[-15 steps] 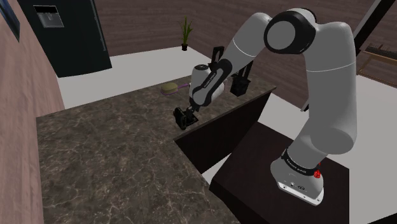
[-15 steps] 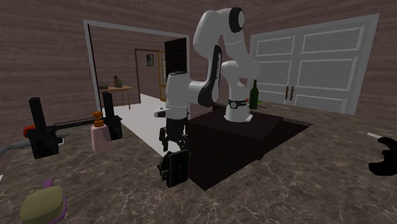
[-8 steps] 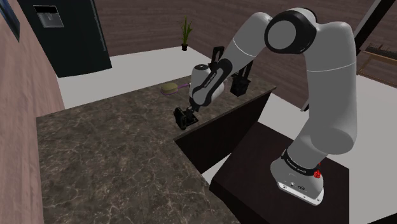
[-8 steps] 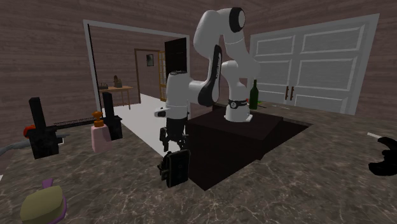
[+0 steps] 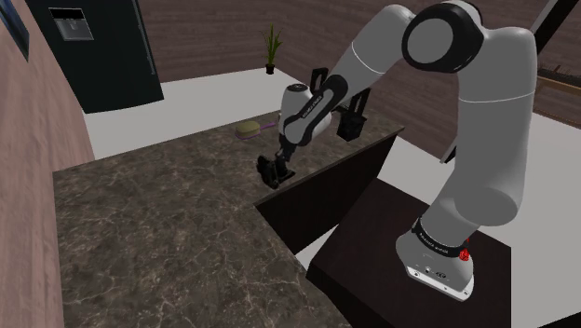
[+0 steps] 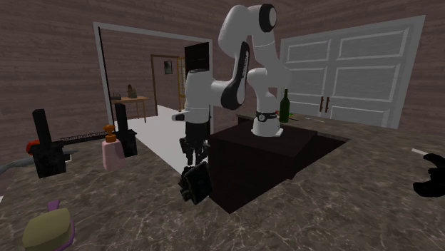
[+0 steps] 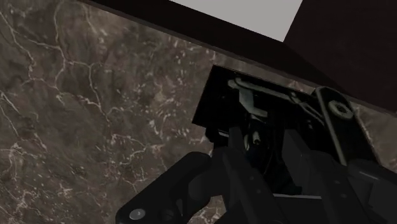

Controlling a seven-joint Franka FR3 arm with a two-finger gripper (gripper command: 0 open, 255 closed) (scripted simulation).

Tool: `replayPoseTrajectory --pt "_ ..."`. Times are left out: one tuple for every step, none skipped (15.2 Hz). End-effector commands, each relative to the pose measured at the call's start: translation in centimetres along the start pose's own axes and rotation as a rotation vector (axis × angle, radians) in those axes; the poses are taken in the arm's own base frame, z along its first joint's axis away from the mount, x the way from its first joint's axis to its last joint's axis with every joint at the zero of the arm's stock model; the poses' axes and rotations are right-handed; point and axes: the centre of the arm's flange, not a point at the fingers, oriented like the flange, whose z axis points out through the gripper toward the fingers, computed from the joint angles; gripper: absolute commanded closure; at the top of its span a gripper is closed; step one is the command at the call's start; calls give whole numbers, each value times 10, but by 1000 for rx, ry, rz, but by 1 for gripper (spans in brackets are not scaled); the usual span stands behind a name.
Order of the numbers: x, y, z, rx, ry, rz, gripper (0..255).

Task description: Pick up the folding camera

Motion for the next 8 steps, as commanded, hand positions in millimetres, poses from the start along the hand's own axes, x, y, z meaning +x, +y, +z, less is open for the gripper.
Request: replayPoseTrajectory --pt "1 0 -10 0 0 0 255" --pt "2 0 -16 0 0 0 255" --pt "2 1 -21 0 0 0 255" --pt "2 1 -26 0 0 0 255" --pt "3 1 -31 0 0 0 255" --pt "3 2 -37 0 0 0 255" --pt "3 2 -37 0 0 0 255" --pt "3 2 -37 0 0 0 255"
